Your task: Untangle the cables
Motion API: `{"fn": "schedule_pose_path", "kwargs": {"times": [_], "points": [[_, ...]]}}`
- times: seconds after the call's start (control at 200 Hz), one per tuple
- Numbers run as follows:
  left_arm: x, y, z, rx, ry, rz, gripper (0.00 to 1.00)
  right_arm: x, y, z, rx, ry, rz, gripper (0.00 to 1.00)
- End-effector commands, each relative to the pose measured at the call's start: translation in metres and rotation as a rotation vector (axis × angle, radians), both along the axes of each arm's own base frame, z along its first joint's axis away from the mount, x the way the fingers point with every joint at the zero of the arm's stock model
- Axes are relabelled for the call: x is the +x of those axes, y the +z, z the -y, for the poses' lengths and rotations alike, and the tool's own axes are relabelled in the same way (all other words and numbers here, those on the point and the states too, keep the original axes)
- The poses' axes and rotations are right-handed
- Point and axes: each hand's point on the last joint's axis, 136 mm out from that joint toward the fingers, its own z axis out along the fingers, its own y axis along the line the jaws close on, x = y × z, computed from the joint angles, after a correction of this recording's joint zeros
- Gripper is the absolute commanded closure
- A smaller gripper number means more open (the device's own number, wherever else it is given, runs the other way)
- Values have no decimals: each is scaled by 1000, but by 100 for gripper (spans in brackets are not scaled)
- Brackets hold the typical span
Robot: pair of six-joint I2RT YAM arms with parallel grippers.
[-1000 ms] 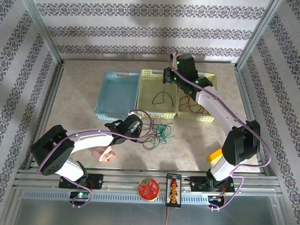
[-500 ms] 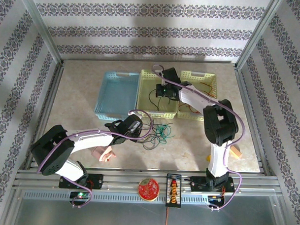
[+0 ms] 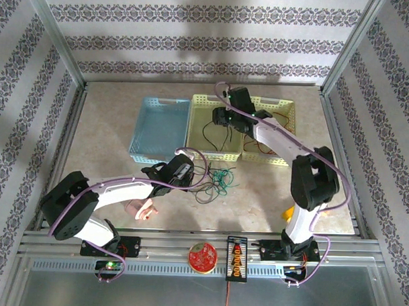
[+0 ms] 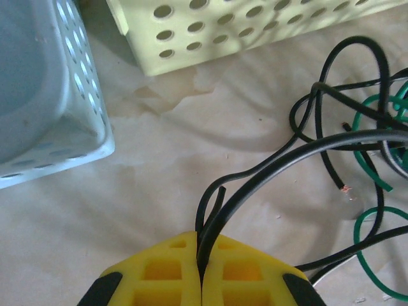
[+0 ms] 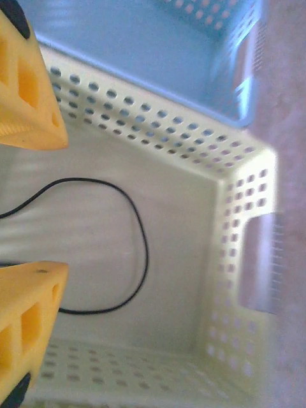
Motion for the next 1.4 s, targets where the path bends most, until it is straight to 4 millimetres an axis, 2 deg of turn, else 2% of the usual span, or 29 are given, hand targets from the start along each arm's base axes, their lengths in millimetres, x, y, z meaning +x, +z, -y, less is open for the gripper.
{"fn": "schedule_pose_path", "kwargs": {"times": [0.0, 0.15, 0.25, 0.36, 0.445, 0.54, 0.58, 0.665, 0.84, 0.98, 1.105, 1.205, 1.274, 1.394], "points": [[7, 16, 3, -44, 12, 51, 100, -8, 25, 12, -51, -12, 86, 50], [7, 17, 1, -46, 17, 59, 100, -34, 42, 22, -49, -2, 115, 50], [6, 17, 0, -54, 21, 63, 100, -73, 36, 16, -21, 71, 74, 50], [4, 16, -1, -69, 26, 68, 100, -132, 10, -6, 19, 211, -24, 50], [4, 16, -1, -77, 32, 74, 100, -177, -20, -25, 37, 315, -119, 50], [5, 16, -1, -82, 33, 76, 100, -217, -47, -46, 49, 427, -210, 50], [5, 16, 0, -83, 32, 76, 100, -228, -56, -50, -13, 476, -216, 50], [6, 15, 0, -84, 33, 77, 100, -232, -70, -50, -114, 491, -219, 50], [4, 14, -1, -93, 44, 72, 100, -211, -88, -45, -143, 395, -236, 49], [2, 14, -5, -98, 59, 75, 100, -205, -112, -41, -184, 358, -291, 49], [1, 19, -11, -101, 73, 92, 72, -210, -142, -26, -250, 318, -377, 50], [1, 24, -14, -102, 72, 110, 51, -217, -156, -17, -239, 301, -433, 51], [2, 27, -14, -103, 64, 116, 43, -220, -159, -13, -237, 296, -444, 51], [5, 30, -10, -122, 25, 102, 37, -224, -159, -10, -222, 303, -449, 51]]}}
